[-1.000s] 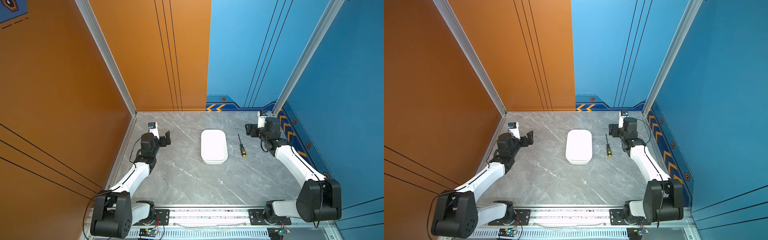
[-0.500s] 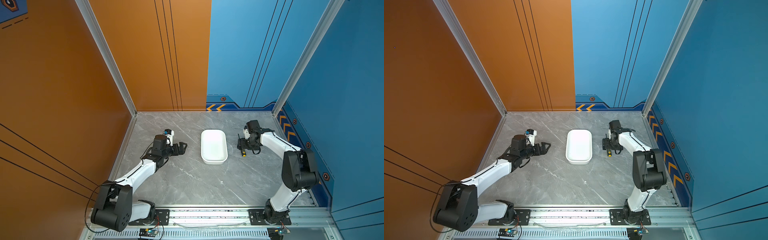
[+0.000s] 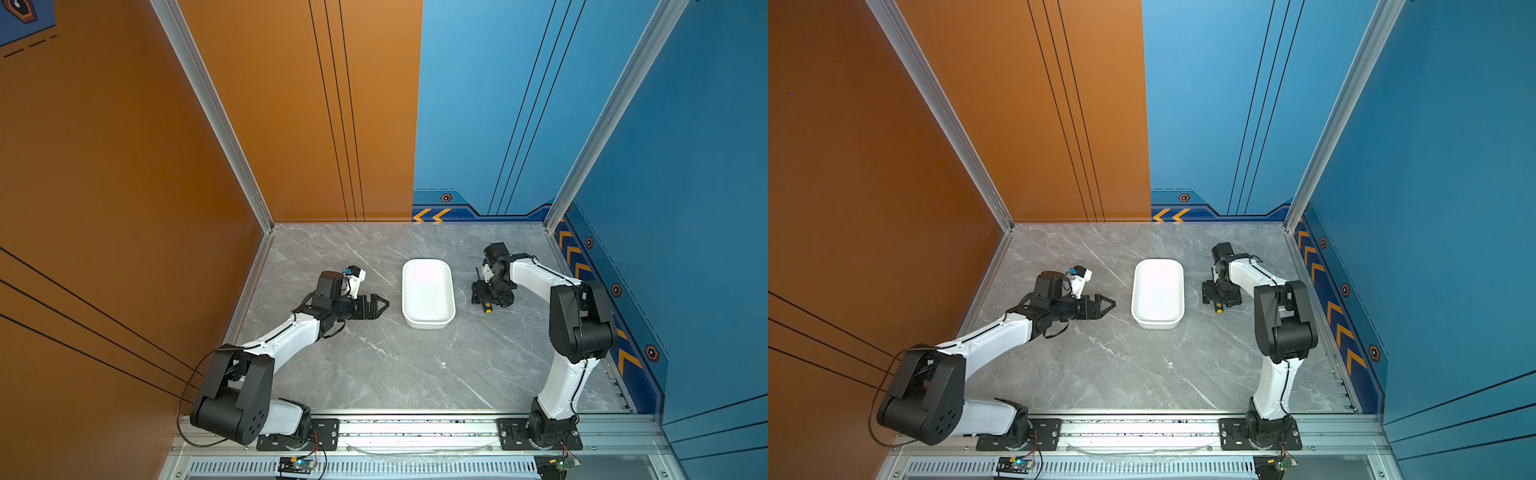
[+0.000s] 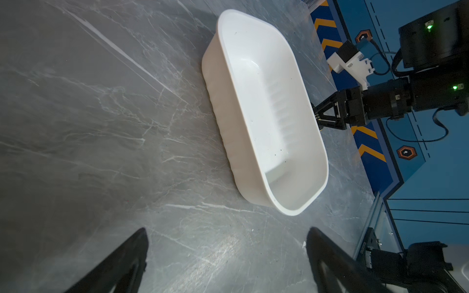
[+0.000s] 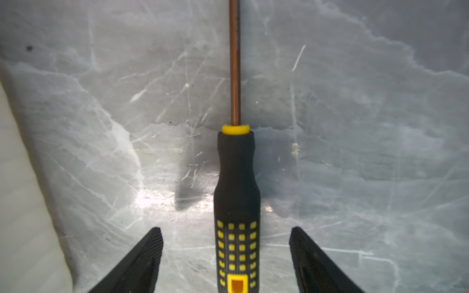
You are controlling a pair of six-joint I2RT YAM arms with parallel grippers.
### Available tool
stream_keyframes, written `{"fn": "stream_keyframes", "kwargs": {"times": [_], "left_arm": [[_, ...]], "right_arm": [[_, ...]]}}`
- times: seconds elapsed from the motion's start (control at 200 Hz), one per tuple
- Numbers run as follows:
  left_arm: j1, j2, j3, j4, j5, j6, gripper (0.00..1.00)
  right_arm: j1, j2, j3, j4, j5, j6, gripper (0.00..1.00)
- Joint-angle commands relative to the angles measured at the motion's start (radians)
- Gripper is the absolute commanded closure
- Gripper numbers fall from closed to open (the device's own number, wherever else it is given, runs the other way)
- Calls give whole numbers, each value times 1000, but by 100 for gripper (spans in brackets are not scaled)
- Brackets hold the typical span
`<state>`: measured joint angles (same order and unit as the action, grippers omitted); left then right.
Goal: Put the screwdriver in the bin
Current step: Pick up the screwdriver from the middle-right of the table.
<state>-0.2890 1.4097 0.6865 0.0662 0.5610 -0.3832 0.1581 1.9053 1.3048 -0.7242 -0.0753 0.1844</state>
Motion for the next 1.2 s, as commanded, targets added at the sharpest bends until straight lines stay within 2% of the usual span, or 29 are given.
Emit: {"fn": "stream_keyframes", "kwargs": {"times": [0.0,0.36,0.461,0.771,0.961,1.192], "left_arm": [[-9,32,-2,39,55,5,2],[-17,68,-10,47,28,-14,2],[-17,64,-17,47,12,-14,2],[-17,95,-10,47,17,-17,2],[-17,107,-10,47,35,-15,2],[-13,91,-8,47,32,-13,2]], "right_arm": [[7,19,35,-38,20,9,24],[8,79,74,-52,19,0,35],[8,89,74,-53,19,5,42],[9,94,78,-66,-1,9,74],[10,64,75,-67,-9,23,89],[20,-25,77,-67,-37,48,95]]}}
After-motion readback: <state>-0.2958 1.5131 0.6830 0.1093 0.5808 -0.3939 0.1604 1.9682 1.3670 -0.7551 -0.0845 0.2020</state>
